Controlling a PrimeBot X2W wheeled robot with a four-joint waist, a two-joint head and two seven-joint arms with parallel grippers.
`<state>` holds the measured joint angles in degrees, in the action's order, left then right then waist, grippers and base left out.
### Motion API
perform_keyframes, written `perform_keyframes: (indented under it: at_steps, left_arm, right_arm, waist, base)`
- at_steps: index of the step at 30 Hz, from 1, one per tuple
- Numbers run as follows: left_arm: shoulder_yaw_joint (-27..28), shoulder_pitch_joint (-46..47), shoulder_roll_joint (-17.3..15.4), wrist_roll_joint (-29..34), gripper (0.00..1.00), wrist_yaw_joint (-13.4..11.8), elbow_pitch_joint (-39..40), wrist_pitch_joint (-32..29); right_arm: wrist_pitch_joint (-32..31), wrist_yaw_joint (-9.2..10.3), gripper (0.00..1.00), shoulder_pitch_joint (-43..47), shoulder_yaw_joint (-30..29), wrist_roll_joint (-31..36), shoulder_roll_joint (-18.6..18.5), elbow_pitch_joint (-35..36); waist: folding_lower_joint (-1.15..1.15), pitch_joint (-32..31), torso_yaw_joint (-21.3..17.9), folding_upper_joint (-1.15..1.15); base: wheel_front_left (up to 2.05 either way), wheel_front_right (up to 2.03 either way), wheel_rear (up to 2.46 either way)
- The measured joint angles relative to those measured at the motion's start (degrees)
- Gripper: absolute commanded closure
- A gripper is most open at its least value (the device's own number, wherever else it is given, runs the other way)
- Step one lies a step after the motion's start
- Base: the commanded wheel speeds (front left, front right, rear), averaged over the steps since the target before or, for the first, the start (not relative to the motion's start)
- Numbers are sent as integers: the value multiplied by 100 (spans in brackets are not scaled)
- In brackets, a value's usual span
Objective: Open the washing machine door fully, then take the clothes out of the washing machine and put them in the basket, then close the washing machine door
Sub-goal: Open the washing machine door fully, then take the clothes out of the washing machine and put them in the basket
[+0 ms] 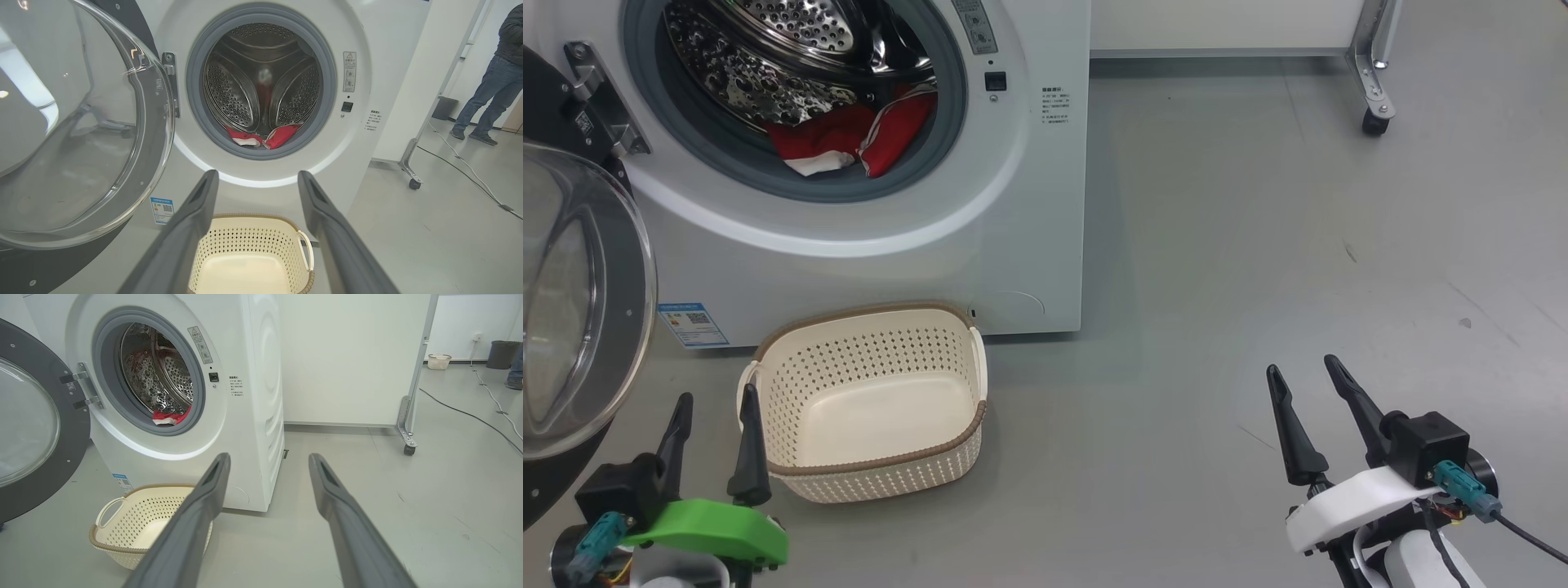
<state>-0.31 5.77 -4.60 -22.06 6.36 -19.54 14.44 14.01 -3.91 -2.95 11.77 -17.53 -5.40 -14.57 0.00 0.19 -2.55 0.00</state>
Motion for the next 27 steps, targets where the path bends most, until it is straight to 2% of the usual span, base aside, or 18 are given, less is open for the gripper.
perform_keyframes:
  at_steps: [27]
  left_arm:
    - [-74, -163, 11, 19, 0, 2, 163, 0]
  right_arm:
    - [0, -5, 0, 7, -57, 10, 10, 144]
  waist:
    - [0, 102, -54, 0]
  base:
    - [0, 0, 0]
